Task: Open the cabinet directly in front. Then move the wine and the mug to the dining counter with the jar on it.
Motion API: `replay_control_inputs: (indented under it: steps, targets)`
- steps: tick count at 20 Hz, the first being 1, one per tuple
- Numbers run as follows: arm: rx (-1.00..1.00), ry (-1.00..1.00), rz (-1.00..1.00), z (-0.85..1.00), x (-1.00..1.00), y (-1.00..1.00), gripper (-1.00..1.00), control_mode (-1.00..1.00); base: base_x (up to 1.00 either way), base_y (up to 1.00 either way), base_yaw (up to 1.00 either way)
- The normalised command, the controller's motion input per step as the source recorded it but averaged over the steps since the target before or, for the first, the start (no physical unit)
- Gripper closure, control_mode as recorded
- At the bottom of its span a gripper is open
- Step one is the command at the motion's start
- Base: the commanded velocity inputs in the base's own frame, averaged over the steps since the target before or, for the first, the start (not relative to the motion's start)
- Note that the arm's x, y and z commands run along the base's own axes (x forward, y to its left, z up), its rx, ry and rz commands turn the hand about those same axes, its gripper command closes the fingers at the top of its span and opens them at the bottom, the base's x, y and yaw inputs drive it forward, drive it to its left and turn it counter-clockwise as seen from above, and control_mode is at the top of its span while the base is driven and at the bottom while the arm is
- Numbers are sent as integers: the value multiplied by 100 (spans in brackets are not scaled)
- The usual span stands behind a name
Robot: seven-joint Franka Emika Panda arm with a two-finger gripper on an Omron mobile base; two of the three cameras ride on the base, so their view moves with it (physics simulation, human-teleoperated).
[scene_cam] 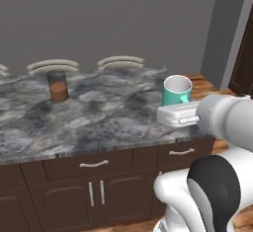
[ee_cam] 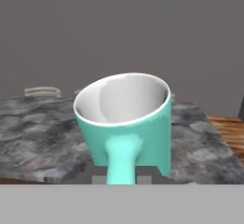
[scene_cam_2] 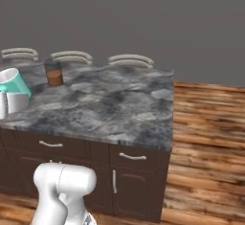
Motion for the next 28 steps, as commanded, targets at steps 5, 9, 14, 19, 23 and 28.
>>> replay_control_inputs:
  steps: [5, 9, 14, 19, 23, 28]
  targets:
    - [0, 0, 0, 0, 0, 0, 100, 100, 53, -1, 0]
    - [0, 0, 0, 0, 0, 0, 100, 100, -1, 0, 2]
    - [0, 0, 0, 0, 0, 0, 100, 100, 0, 44, 0]
    - [0, 0, 0, 0, 0, 0, 100, 100, 0, 50, 0]
    - [0, 1, 1, 0, 18, -3, 100, -100, 0, 0, 0]
    - [9, 10, 15, -2, 94, -15, 100, -100, 0, 0, 0]
